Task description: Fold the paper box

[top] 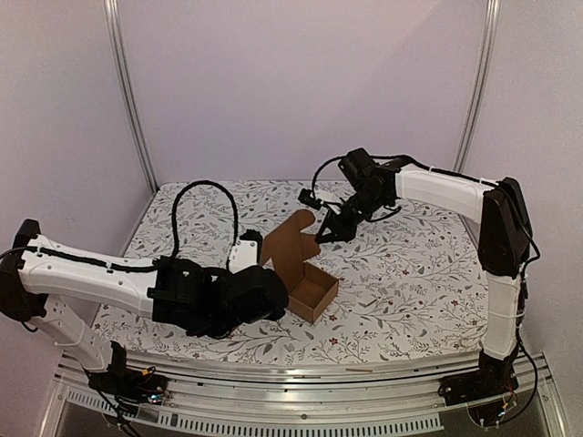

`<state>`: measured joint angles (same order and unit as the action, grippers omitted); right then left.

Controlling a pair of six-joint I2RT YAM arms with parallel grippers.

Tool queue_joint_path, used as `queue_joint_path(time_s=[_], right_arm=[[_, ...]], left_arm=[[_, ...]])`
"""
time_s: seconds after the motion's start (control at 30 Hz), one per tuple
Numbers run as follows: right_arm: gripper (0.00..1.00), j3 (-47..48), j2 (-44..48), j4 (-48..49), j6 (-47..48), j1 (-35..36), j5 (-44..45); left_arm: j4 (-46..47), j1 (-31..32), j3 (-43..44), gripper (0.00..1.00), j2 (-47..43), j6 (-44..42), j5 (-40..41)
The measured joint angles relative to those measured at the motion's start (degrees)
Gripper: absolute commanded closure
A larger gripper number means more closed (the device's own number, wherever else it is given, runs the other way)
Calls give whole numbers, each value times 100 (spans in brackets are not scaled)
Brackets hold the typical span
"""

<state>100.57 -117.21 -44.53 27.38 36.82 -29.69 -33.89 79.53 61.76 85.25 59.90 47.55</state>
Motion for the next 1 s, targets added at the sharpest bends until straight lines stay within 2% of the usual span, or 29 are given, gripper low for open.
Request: queue_joint_path(time_s=[0.43, 0.63, 0.9, 1.0], right_arm=[[94, 0, 0, 2, -468, 192, -42], [93, -4, 0, 26, -575, 214, 17], [73, -17, 0, 122, -671, 214, 76], [71, -17, 0, 168, -675, 219, 149]], left_arm=[[776, -612, -367, 56, 13, 138, -422], [1097, -807, -551, 67, -17, 151, -796], [1202, -946, -551, 81, -17, 79, -1027], [1204, -1003, -542, 84, -11, 24, -1082]])
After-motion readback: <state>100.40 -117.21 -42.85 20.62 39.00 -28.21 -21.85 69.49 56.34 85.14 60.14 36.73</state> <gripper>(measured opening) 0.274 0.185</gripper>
